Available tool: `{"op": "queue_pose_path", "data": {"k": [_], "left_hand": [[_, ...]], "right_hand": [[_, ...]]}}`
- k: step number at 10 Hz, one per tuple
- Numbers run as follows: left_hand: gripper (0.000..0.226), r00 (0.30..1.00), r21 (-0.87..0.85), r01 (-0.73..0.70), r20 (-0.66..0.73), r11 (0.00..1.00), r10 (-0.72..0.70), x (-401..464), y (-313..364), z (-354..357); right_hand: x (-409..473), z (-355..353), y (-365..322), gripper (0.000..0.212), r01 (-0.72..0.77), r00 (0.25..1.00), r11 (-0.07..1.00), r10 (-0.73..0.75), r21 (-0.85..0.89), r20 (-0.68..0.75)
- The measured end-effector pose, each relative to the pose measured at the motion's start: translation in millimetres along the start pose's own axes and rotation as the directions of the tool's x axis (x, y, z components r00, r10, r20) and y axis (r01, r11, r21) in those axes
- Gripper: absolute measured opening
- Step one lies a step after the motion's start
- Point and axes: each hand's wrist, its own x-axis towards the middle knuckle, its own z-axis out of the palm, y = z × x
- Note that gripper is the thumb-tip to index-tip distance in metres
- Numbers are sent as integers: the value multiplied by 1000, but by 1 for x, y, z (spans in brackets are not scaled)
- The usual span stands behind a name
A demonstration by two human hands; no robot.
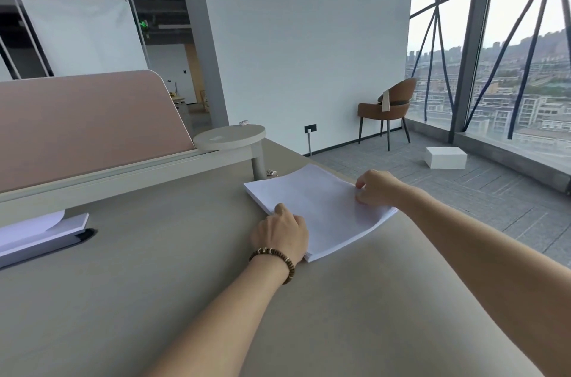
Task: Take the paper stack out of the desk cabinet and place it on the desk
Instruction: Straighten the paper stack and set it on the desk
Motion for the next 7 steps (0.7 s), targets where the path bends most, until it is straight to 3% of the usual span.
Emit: {"op": "queue_pose_path", "data": {"k": [2, 3, 5, 7], "left_hand": [[47, 1000, 140, 0, 17, 990, -2, 1, -1, 6], [52, 999, 135, 40, 29, 990, -45, 2, -4, 7], [59, 992, 21, 63, 111, 998, -65, 1, -5, -8], [52, 996, -32, 44, 84, 999, -41, -23, -8, -47]], "right_hand": [[-4, 4, 4, 33, 60, 998, 979, -62, -196, -2], [-7, 8, 5, 31, 71, 997, 969, -78, -237, -21], [-22, 15, -7, 37, 120, 960, 922, -201, -367, -194], [-53, 10, -36, 45, 100, 961, 973, -148, -208, -232]]}}
